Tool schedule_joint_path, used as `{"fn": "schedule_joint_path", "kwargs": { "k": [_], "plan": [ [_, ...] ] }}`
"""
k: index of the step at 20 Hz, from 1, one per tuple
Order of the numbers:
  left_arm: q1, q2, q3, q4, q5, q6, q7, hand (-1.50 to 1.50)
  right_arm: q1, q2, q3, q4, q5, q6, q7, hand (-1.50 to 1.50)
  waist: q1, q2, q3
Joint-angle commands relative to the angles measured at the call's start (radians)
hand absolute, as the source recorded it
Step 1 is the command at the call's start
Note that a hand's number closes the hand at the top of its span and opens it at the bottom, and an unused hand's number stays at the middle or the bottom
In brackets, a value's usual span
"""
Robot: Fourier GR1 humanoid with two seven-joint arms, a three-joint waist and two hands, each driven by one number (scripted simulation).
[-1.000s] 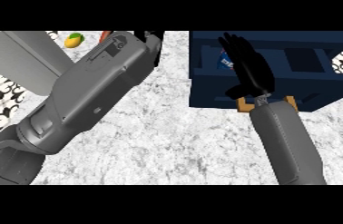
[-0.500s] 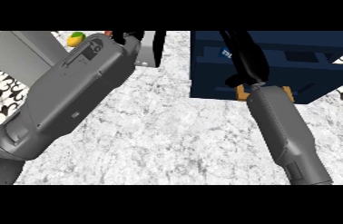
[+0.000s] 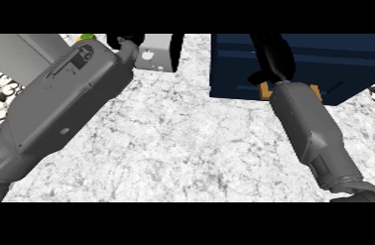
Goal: Pick up the can, place it into the drawer and close the drawer
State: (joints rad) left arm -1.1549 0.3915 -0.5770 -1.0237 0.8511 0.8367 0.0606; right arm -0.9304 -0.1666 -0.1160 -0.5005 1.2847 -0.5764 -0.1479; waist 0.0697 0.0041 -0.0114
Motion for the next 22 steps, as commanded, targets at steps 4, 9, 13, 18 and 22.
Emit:
{"fn": "schedule_joint_path", "kwargs": {
  "k": [4,9,13,18,22],
  "plan": [
    [0.019,0.037,-0.007,-0.052,-0.028,-0.01,0.034,-1.5,-0.127,-0.032,-0.057,0.172,0.003,-0.09,0.022,-1.5,0.026,0.027,0.014],
    [0.051,0.065,0.009,-0.108,-0.025,-0.016,0.057,-1.5,-0.224,-0.079,-0.077,0.222,0.0,-0.062,0.031,-1.5,0.032,0.023,0.013],
    [0.072,0.049,0.003,-0.139,-0.034,-0.001,0.055,-1.5,-0.247,-0.079,-0.072,0.264,0.022,-0.084,0.066,-1.5,0.047,0.032,0.013],
    [0.073,0.104,0.011,-0.177,-0.04,-0.018,0.09,-1.5,-0.279,-0.119,-0.096,0.289,0.0,-0.048,0.027,-1.5,0.048,0.03,0.014],
    [0.096,0.08,0.001,-0.204,-0.045,-0.001,0.085,-1.5,-0.307,-0.06,-0.194,0.292,-0.127,0.046,-0.121,-1.5,0.056,0.029,0.017]
  ]
}}
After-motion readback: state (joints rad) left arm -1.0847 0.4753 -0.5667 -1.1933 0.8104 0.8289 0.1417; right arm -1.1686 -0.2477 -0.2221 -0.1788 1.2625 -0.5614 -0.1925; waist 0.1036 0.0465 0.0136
